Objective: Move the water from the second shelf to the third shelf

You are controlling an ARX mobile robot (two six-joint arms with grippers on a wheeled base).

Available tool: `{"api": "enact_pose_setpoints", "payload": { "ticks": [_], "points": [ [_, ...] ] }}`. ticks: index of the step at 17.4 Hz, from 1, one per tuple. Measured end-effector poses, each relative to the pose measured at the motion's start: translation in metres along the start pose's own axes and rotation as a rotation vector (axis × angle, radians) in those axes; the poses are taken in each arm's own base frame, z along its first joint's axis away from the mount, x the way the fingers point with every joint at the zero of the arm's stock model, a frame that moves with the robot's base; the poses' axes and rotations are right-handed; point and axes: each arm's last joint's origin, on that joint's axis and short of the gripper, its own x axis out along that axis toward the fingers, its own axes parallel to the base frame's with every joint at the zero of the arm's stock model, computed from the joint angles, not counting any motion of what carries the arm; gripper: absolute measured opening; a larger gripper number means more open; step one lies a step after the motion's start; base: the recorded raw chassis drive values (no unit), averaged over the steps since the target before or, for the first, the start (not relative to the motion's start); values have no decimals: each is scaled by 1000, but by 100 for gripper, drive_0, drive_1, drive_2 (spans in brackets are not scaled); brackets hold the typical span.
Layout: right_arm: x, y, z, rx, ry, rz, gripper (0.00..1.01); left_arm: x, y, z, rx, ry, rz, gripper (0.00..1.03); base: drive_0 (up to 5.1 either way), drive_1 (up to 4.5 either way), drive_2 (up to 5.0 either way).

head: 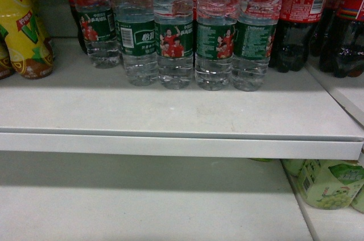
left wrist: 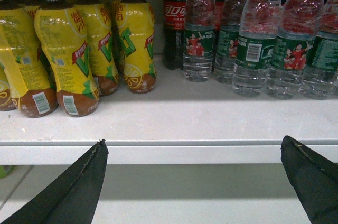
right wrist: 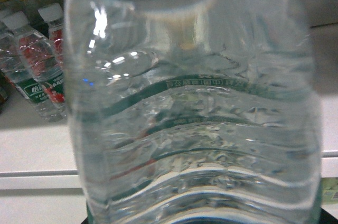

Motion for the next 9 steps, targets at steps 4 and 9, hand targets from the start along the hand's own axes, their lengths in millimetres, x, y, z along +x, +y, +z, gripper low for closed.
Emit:
{"api": "enact_pose_setpoints", "payload": {
  "ticks": [4,9],
  "points": [
    [-9,10,0,16,2,67,42,0,0,0,0,0,0,98,0,0,0],
    [-21,28,-2,-8,-5,167,42,0,0,0,0,0,0,98,0,0,0]
  ]
}}
